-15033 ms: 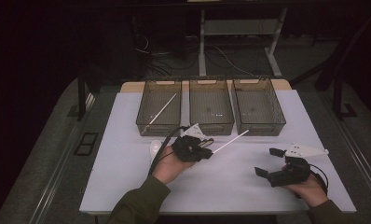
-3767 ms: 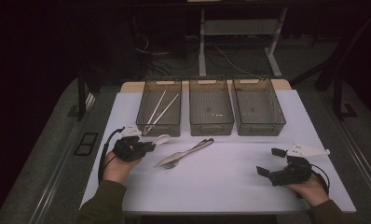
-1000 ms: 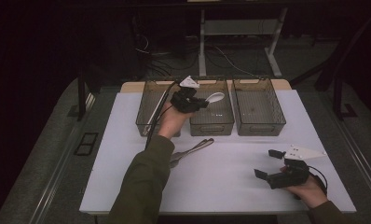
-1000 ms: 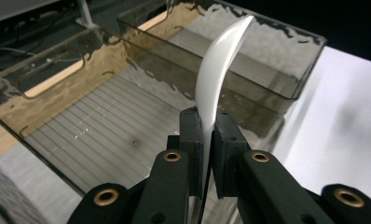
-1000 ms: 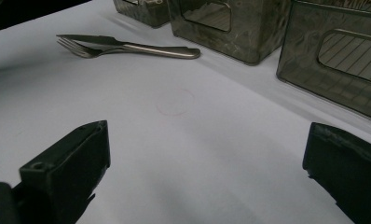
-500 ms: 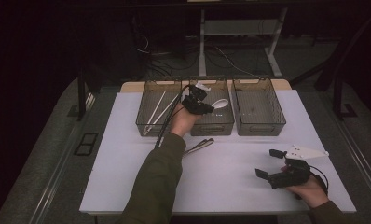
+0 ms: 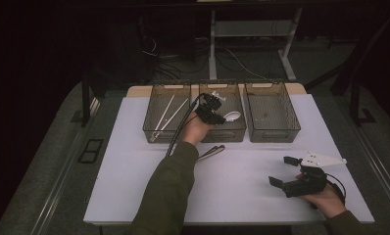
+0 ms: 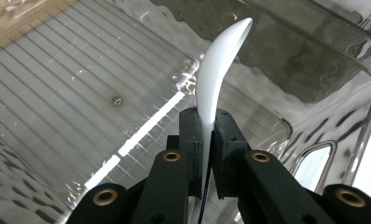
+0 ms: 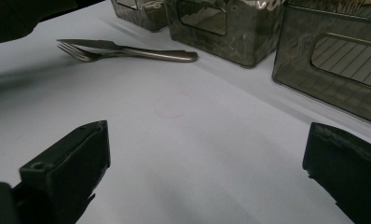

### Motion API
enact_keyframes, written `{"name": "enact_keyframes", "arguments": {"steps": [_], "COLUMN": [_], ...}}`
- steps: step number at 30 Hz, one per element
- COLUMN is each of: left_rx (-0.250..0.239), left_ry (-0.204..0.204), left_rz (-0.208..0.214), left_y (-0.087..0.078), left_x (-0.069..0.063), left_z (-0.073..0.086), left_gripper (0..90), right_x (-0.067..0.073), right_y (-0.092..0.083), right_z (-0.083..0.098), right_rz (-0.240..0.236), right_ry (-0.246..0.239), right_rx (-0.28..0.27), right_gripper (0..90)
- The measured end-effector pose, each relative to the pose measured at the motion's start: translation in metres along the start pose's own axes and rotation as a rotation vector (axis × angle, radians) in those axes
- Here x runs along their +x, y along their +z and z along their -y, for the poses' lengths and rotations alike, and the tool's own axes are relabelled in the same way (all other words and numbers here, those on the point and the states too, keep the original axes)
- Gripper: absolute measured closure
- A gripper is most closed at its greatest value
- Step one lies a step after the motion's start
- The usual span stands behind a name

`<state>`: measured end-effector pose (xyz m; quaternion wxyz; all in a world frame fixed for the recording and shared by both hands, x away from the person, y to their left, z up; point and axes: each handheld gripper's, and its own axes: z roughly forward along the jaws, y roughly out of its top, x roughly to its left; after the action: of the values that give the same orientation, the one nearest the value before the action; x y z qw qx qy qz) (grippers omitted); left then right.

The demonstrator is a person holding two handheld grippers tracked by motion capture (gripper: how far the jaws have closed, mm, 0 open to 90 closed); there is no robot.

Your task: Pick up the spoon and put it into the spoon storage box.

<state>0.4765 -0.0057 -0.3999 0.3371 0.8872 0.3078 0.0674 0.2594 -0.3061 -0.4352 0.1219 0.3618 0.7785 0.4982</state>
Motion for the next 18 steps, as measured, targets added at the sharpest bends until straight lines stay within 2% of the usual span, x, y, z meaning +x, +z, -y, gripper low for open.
{"name": "enact_keyframes", "arguments": {"steps": [3,5,12,16,18], "left_rx": [0.006,-0.007,-0.011,-0.038,-0.070], "left_ry": [-0.002,-0.012,-0.012,-0.018,-0.027], "left_rz": [0.003,0.019,0.017,0.026,0.029], "left_y": [0.001,0.000,-0.003,-0.007,-0.010], "left_x": [0.000,0.000,0.002,0.002,0.000], "left_z": [0.000,0.000,0.000,-0.002,-0.003], "left_gripper": [82.0,80.2,78.8,76.4,73.9], "right_x": [0.000,0.000,0.000,0.000,0.000], "right_y": [0.000,-0.001,0.000,0.000,0.000], "right_z": [0.000,0.000,0.000,0.000,0.000], "right_rz": [0.000,0.000,0.001,0.001,0.001], "right_ry": [0.003,0.003,0.004,0.001,0.002], "right_rx": [0.001,0.001,0.000,0.001,0.002], "right_gripper": [0.5,0.5,0.5,0.5,0.5]}}
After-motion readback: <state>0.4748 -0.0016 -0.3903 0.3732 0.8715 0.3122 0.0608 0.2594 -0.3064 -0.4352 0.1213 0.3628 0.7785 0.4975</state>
